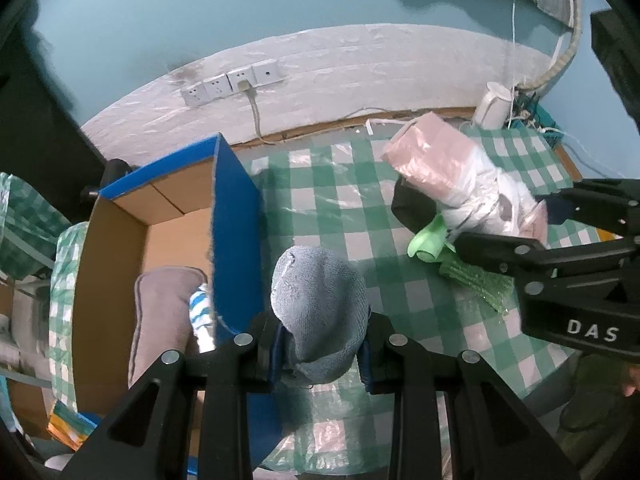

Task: Organize soft objects
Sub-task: 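Carry the grey sock and pink wrapped bag into the box and release, then withdraw both tools from the box and move toward the green items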

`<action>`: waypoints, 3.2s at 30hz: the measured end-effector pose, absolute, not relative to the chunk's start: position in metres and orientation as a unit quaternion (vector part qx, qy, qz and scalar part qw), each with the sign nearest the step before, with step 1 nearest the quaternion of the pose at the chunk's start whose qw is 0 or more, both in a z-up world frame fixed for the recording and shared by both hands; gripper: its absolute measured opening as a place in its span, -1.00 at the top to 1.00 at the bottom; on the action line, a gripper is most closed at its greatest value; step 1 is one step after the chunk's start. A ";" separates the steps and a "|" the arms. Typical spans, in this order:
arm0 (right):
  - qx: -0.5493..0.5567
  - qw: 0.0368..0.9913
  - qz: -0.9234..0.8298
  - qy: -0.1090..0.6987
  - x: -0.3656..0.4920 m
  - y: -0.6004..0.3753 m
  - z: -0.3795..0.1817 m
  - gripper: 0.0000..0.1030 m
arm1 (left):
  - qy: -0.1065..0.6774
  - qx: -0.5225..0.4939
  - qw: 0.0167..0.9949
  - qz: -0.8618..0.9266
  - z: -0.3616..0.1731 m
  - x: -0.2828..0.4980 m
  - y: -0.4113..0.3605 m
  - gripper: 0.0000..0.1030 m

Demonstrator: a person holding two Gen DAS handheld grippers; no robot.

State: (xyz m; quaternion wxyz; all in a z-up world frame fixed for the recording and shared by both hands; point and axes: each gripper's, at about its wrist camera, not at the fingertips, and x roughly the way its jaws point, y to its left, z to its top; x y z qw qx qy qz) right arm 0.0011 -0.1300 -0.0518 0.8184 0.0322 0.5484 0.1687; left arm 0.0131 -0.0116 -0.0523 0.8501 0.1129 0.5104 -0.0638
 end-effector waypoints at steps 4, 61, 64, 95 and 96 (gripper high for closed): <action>0.029 0.820 0.176 0.544 0.004 -0.121 -0.046 0.00 | 0.502 0.101 0.857 -0.059 -0.040 0.011 0.002 0.43; -0.042 0.783 0.306 0.540 0.028 0.076 -0.027 -0.01 | 0.523 0.012 0.847 0.089 -0.054 0.000 0.174 0.42; -0.040 0.780 0.308 0.543 0.029 0.080 -0.030 -0.05 | 0.526 0.012 0.845 0.094 -0.056 0.001 0.175 0.39; -0.019 0.807 0.253 0.533 0.026 0.014 -0.028 -0.42 | 0.511 0.046 0.855 0.073 -0.047 0.004 0.137 -0.37; -0.019 0.808 0.250 0.533 0.026 0.009 -0.028 -0.42 | 0.510 0.049 0.856 0.070 -0.046 0.004 0.133 -0.37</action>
